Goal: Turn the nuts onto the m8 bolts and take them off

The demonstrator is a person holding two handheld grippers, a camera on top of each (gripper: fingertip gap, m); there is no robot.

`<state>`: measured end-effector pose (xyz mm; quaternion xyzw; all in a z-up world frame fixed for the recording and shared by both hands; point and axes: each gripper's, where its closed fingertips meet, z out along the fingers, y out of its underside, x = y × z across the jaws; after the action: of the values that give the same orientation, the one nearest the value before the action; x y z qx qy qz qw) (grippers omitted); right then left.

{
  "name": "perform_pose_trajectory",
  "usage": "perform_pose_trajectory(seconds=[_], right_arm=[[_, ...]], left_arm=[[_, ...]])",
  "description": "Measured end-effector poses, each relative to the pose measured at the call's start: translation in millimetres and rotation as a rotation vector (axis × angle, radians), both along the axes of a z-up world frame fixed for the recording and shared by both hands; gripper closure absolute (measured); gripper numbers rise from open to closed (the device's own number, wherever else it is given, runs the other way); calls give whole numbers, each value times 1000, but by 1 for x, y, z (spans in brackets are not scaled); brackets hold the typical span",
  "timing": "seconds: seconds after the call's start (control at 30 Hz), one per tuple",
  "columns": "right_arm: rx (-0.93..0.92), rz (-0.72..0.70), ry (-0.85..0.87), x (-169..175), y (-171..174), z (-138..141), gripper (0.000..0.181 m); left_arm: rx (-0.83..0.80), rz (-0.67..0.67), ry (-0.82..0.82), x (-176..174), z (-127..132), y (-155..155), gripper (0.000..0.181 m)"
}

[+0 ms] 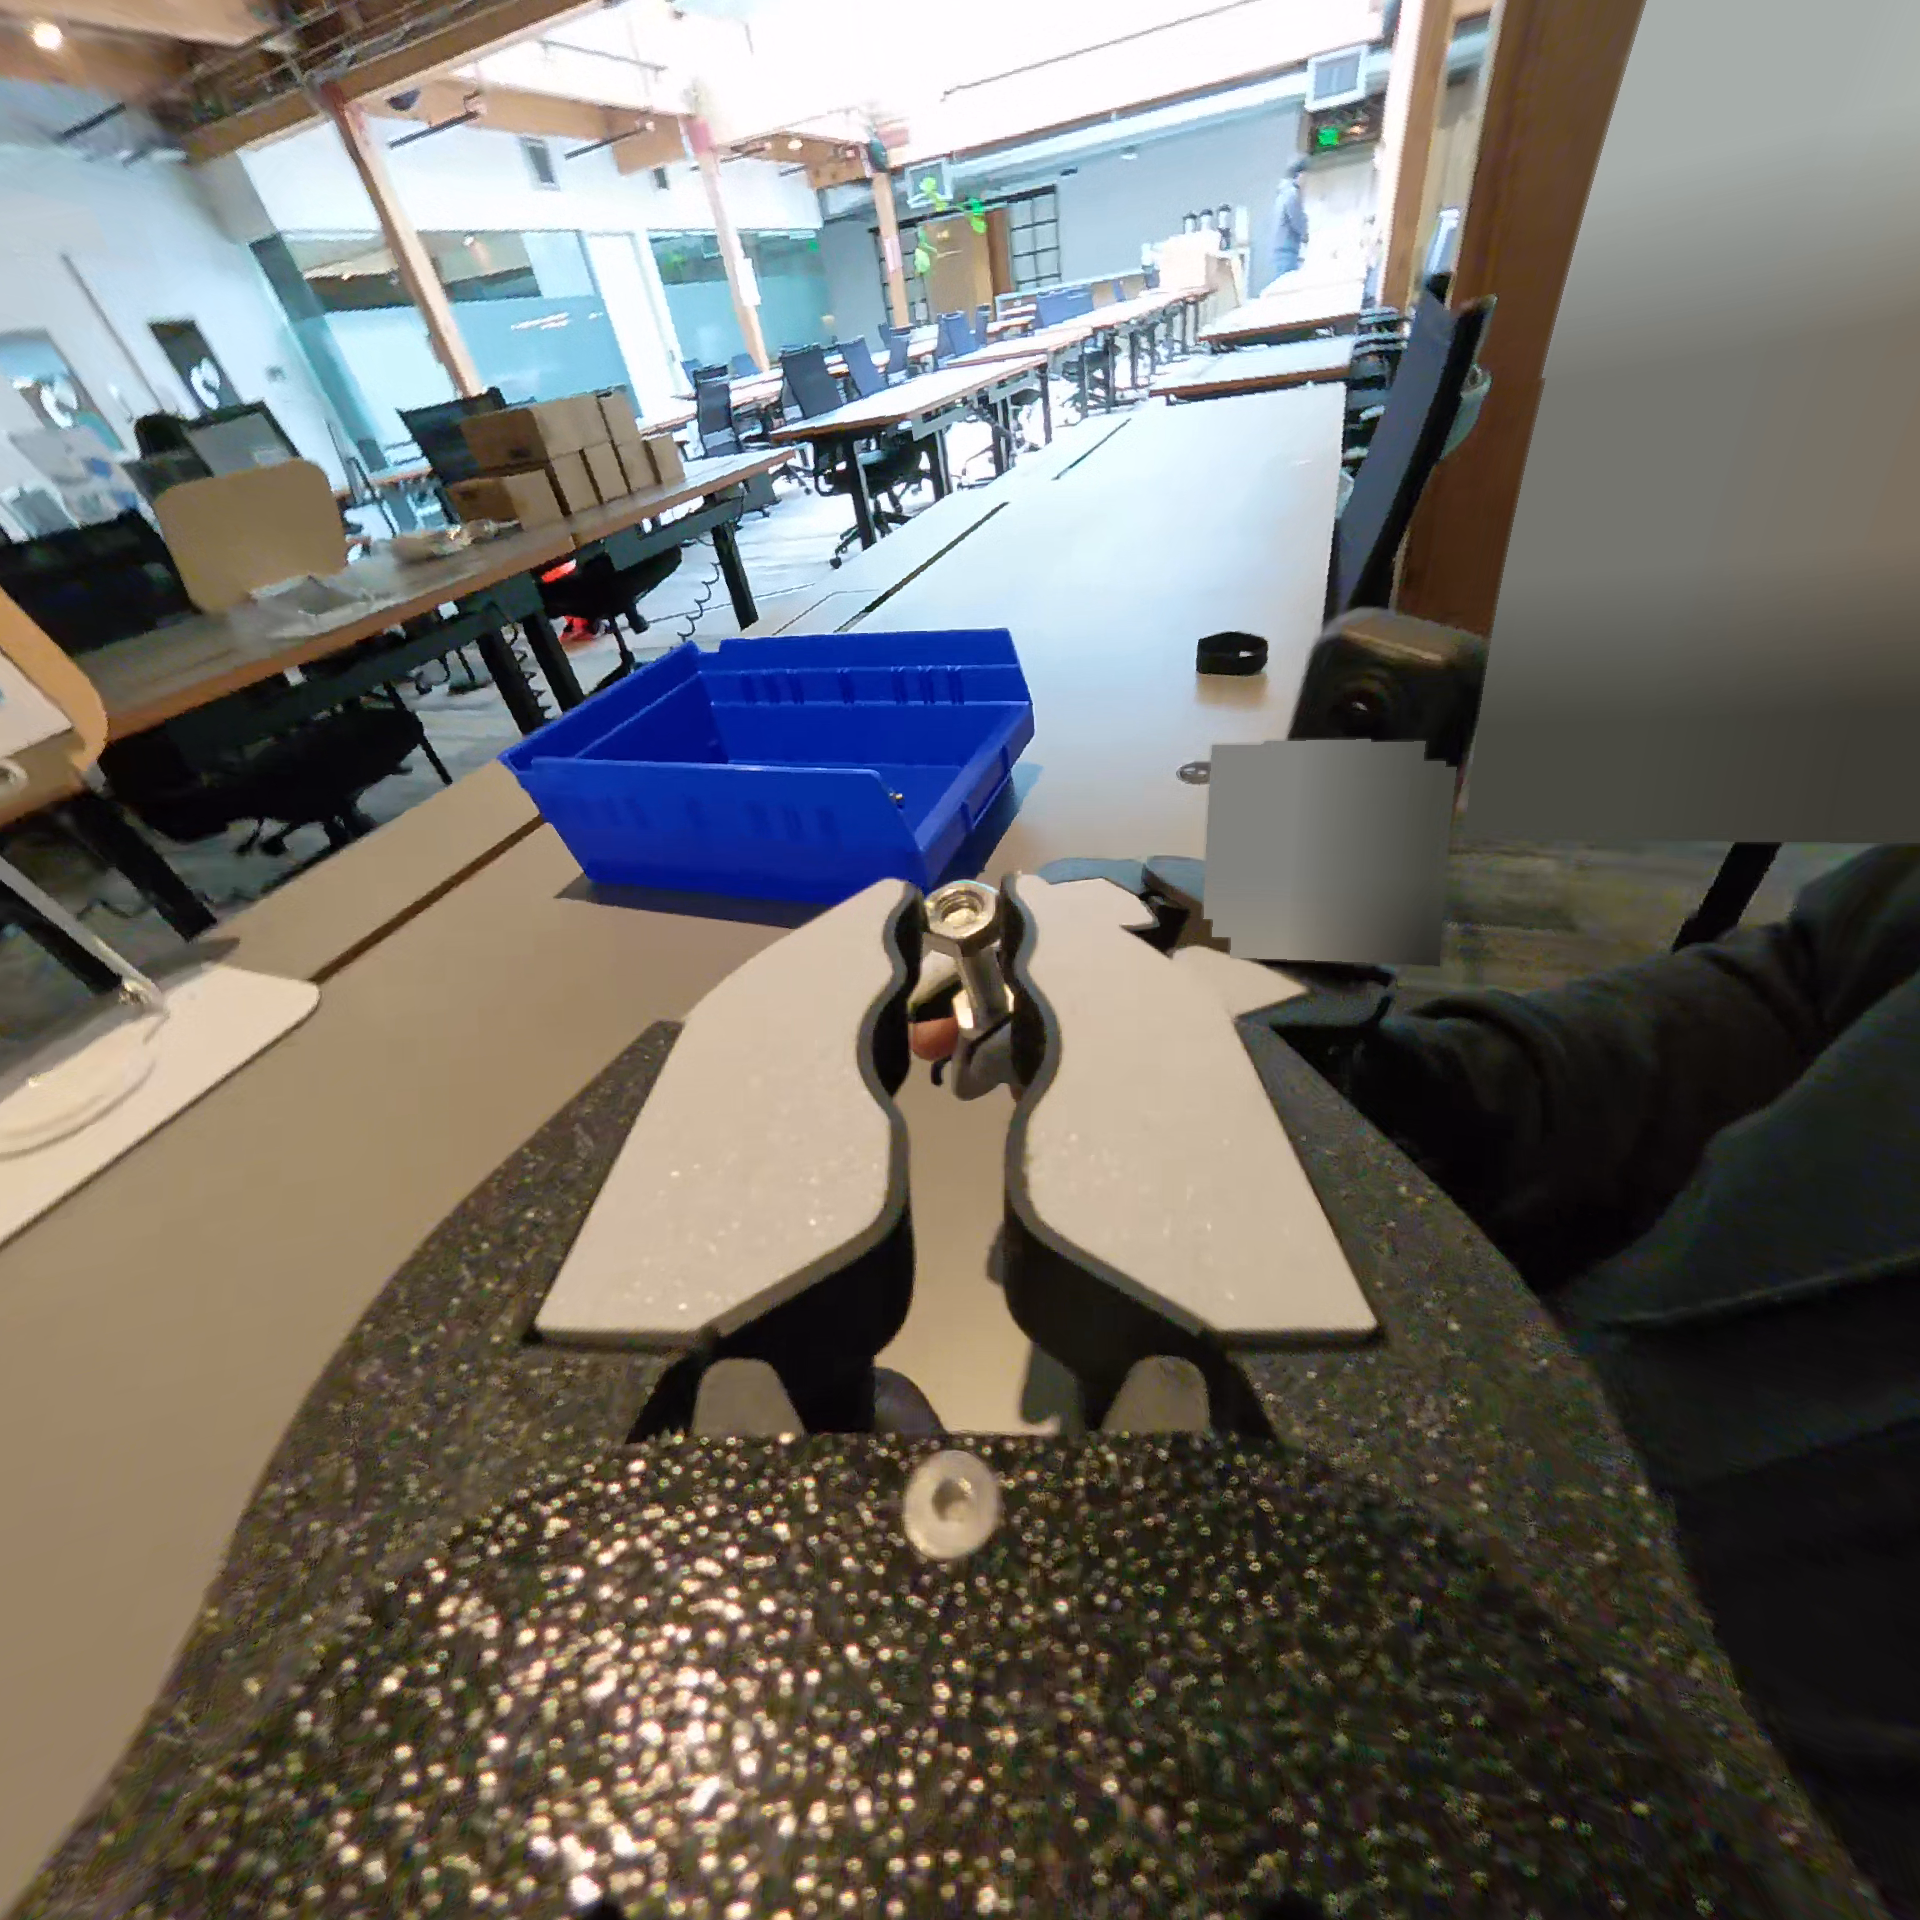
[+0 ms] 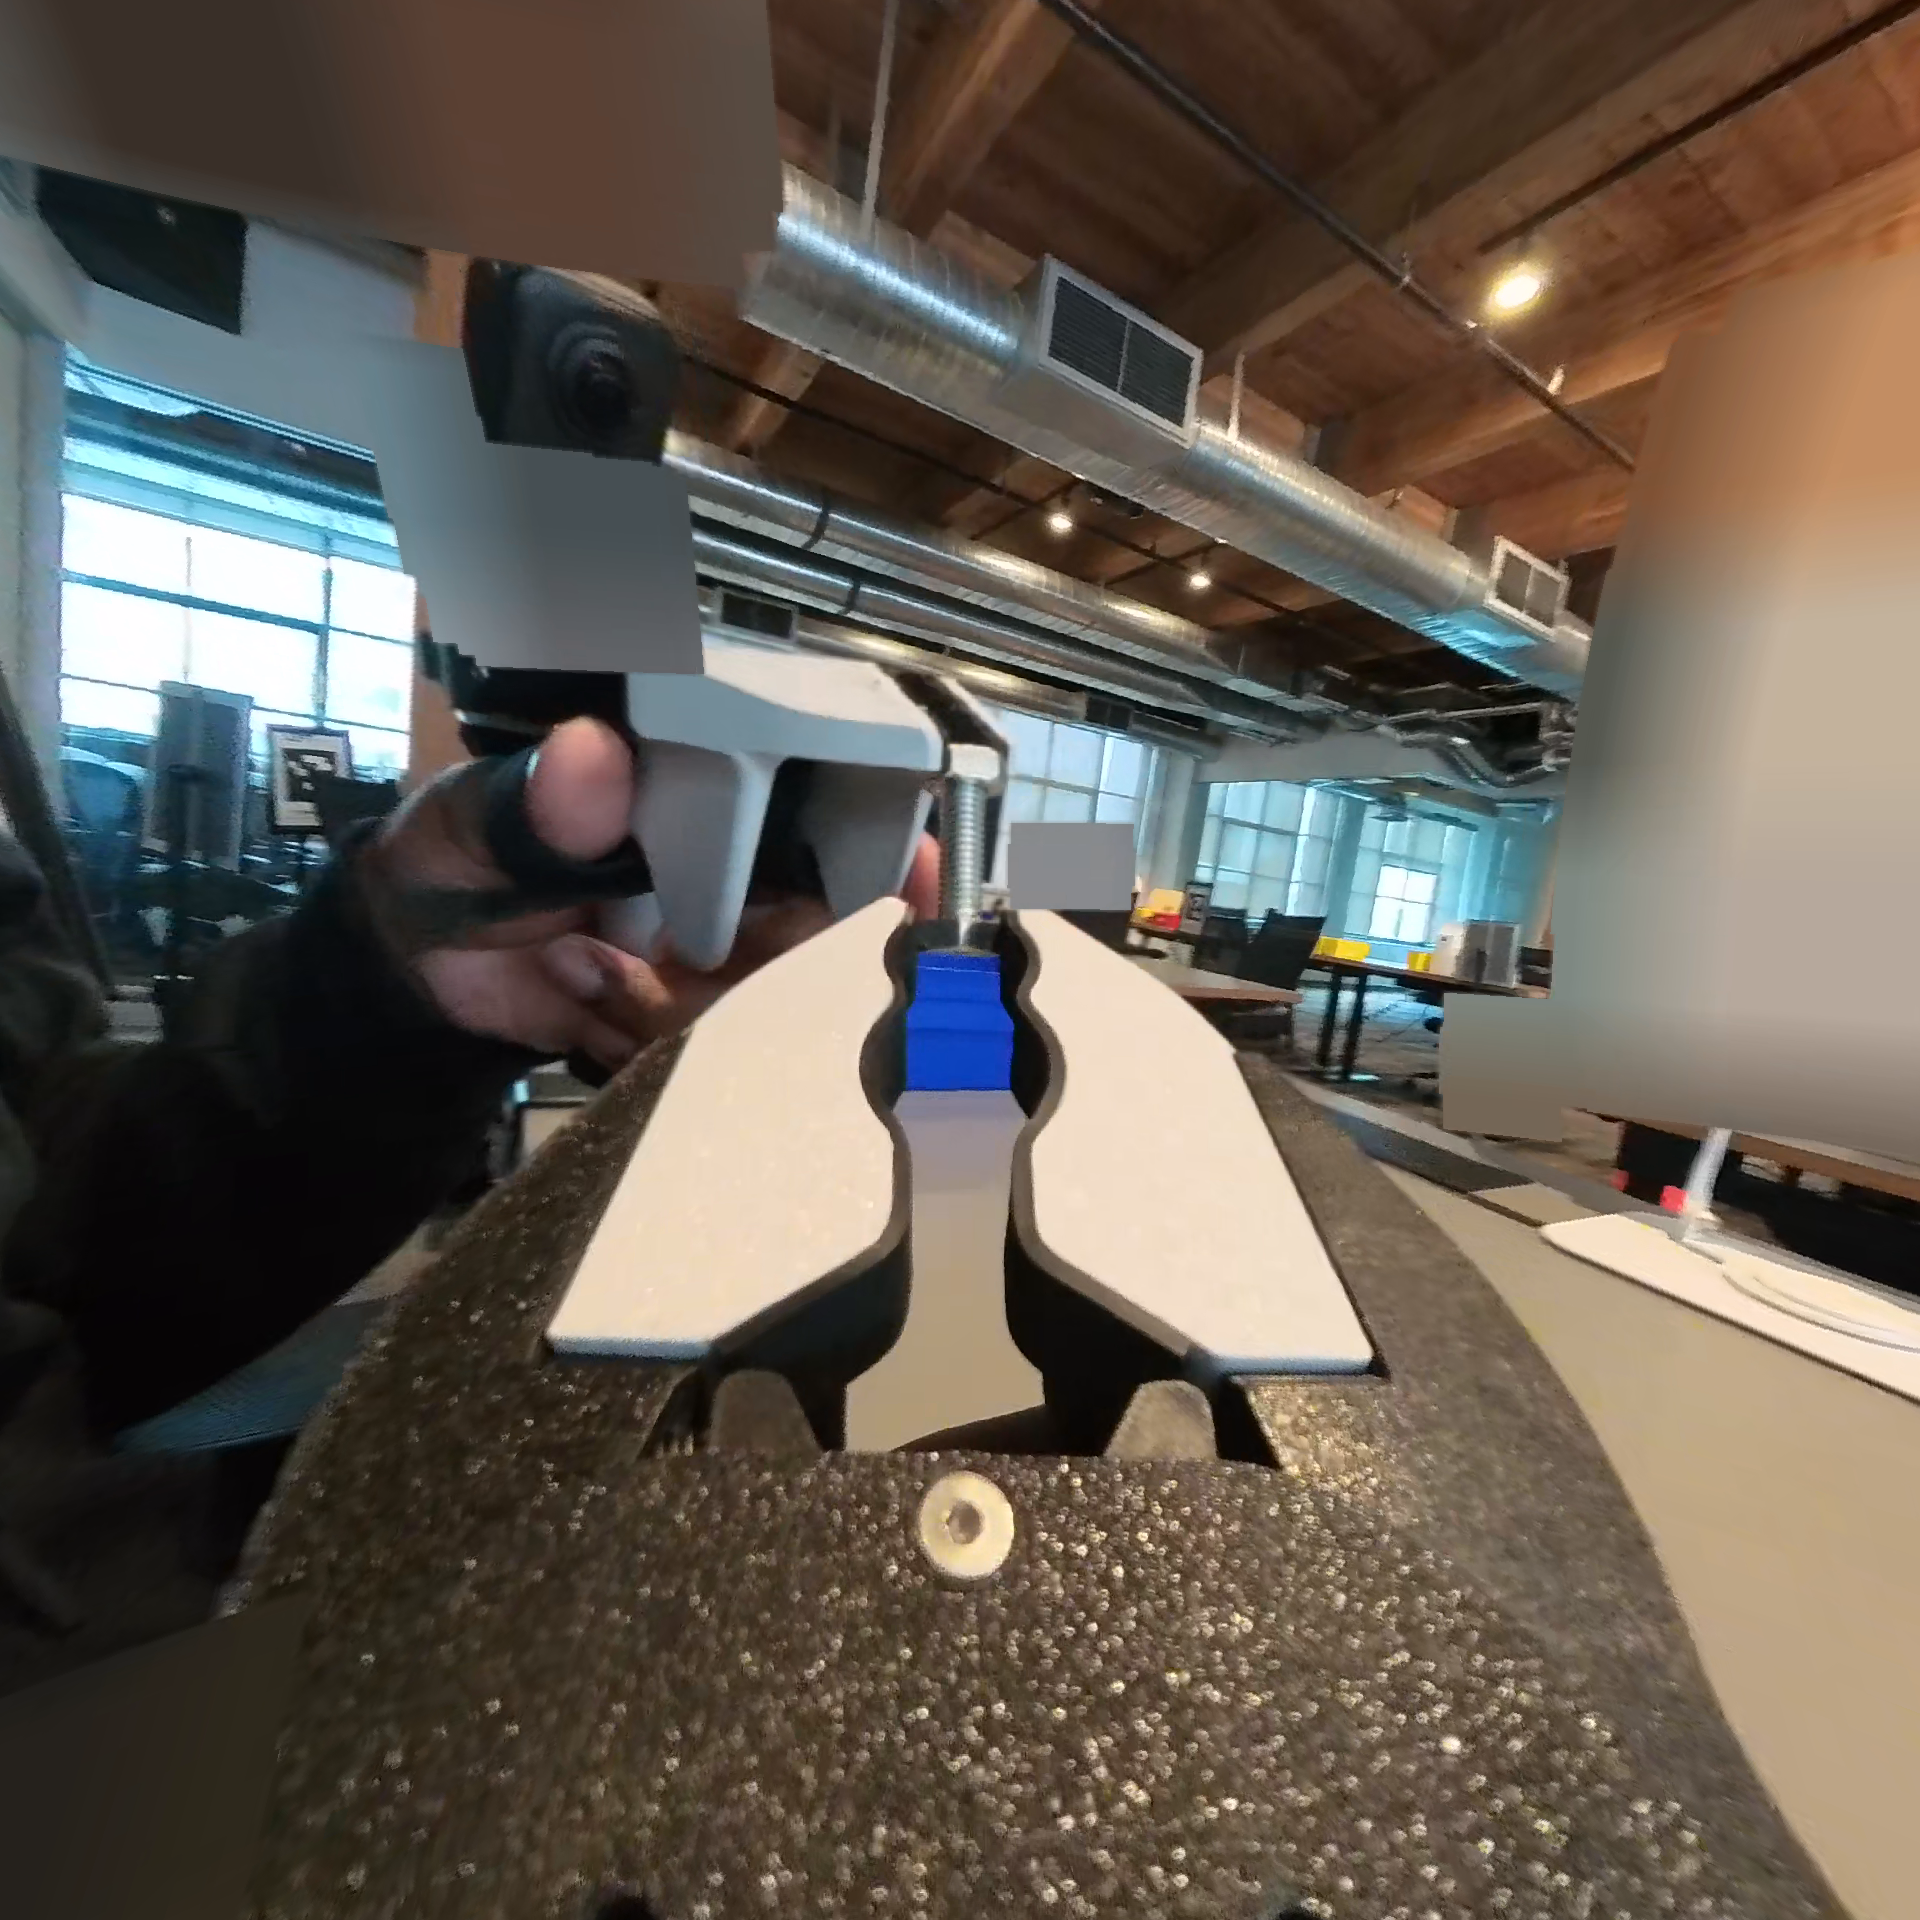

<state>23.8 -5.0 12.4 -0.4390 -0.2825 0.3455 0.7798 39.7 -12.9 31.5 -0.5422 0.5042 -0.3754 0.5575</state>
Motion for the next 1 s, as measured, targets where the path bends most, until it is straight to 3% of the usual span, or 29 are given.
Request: perform_pose_trajectory(seconds=[0.23, 0.33, 0.43, 0.57, 0.73, 0.87, 1.0], right_arm=[[-113, 348, 51, -12, -20, -1, 167], [-135, 424, 70, -13, -24, -1, 167], [-122, 405, 82, -10, -24, 2, 167], [-119, 378, 88, -7, -20, 2, 167], [-60, 168, 14, -4, -7, -1, 167], [4, -9, -68, -1, 2, -4, 167], [26, -64, -79, -1, 4, -4, 167]], left_arm=[[223, -223, 14, -5, -1, -20, 177], [277, -280, -10, -9, -1, -22, 165], [256, -263, -23, -10, 2, -18, 145], [188, -303, -78, -13, 12, -27, 144], [-91, -143, -17, -14, 8, -2, 148], [-75, -42, 46, -13, 1, 2, 149], [-49, 18, 89, -7, -7, 6, 151]])
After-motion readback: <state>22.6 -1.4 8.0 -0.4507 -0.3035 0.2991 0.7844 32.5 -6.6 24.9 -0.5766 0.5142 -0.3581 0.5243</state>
